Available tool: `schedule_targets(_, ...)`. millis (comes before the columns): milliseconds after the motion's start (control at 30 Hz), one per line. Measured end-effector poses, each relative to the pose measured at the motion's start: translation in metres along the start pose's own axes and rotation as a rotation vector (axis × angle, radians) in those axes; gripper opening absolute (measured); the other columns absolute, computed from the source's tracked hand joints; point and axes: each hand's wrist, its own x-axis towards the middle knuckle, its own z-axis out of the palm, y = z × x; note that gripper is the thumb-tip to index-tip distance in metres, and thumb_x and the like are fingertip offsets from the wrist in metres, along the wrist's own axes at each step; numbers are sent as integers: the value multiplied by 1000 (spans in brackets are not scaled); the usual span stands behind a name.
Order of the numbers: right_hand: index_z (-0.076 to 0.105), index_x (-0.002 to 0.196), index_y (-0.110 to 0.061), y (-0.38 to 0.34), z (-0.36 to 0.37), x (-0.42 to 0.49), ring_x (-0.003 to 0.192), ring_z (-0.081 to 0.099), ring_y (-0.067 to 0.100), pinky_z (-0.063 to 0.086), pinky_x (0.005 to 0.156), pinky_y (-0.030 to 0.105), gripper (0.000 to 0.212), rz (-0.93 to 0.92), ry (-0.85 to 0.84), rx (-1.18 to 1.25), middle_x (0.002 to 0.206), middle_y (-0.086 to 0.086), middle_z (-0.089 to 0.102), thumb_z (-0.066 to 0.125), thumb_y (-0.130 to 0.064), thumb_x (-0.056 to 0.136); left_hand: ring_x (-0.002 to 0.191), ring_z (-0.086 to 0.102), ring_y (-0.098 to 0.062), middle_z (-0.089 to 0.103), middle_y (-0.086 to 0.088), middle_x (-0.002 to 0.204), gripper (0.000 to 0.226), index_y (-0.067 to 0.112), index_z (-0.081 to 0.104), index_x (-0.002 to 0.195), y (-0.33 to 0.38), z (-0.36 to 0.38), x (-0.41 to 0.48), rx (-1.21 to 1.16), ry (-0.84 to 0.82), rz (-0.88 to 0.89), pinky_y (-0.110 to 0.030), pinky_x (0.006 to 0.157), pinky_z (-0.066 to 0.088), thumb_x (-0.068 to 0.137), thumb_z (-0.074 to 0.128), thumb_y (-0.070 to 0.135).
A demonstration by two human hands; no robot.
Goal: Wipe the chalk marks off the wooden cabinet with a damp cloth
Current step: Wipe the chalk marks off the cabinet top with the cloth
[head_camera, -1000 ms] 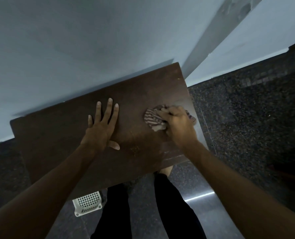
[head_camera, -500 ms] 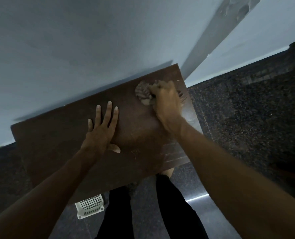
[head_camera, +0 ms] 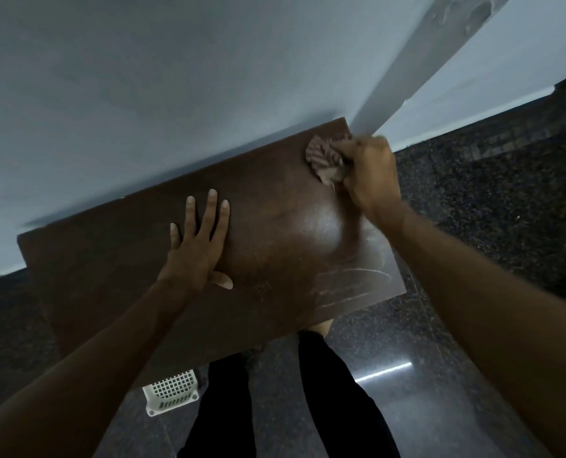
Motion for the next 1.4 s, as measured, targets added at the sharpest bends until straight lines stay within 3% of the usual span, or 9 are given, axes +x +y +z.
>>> schedule_targets(200,73,113,-18,3,5,41,89,61,36,53,69,36,29,-25,-48,-87,96,15,67,69,-27,85,146,-33,-42,-51,-4,151,151,16,-30,153,-1,1,0,15,25,3,-69,117,10,63,81,61)
schedule_targets(300,72,101,-13,13,5,4,84,61,28,43,63,30,27,-56,-96,-54,90,10,65,62,-2,79,146,-32,-41,-52,-2,150,151,16,-30,153,-1,1,0,8,40,17,-70,116,11,62,82,61)
schedule_targets(400,68,85,-5,21,-3,-66,75,59,27,48,61,42,11,-5,-118,-44,82,17,60,64,-14,87,147,-31,-42,-46,-4,155,151,16,-29,154,-1,2,-2,9,46,16,-70,116,11,61,82,61)
schedule_targets(467,73,91,-13,30,-10,-129,87,60,28,54,72,41,6,1,-177,-2,96,11,62,69,-14,86,146,-32,-42,-46,-5,155,151,16,-30,154,-1,2,-2,8,43,21,-70,116,10,62,81,62)
schedule_targets(567,70,119,-8,49,-9,-206,92,55,30,51,72,30,59,36,-155,-16,108,14,66,79,13,64,146,-33,-42,-46,-5,156,149,16,-30,153,0,1,-2,0,45,27,-69,117,8,64,80,63)
schedule_targets(667,70,118,-4,51,-4,-230,88,57,32,53,71,29,68,134,-90,1,106,15,68,74,23,56,146,-33,-41,-47,-3,154,150,17,-28,154,-2,3,-2,-23,53,36,-70,116,7,62,82,61)
schedule_targets(900,70,118,-9,33,0,-163,94,54,34,54,73,39,55,169,-83,73,107,16,65,79,7,67,147,-31,-43,-43,-6,157,149,16,-27,155,0,3,-3,7,61,32,-71,116,9,61,80,63)
schedule_targets(1100,71,119,-11,17,13,-48,95,58,32,55,73,37,32,47,51,37,103,14,68,65,-18,88,146,-32,-43,-43,-5,158,151,16,-26,155,1,3,-2,-11,50,19,-71,116,8,61,83,57)
schedule_targets(1400,67,120,-6,31,3,-155,94,55,36,57,69,43,60,104,-25,26,109,16,63,77,10,64,147,-29,-43,-38,-7,160,150,15,-23,156,-2,5,-2,4,82,37,-72,115,10,60,83,61)
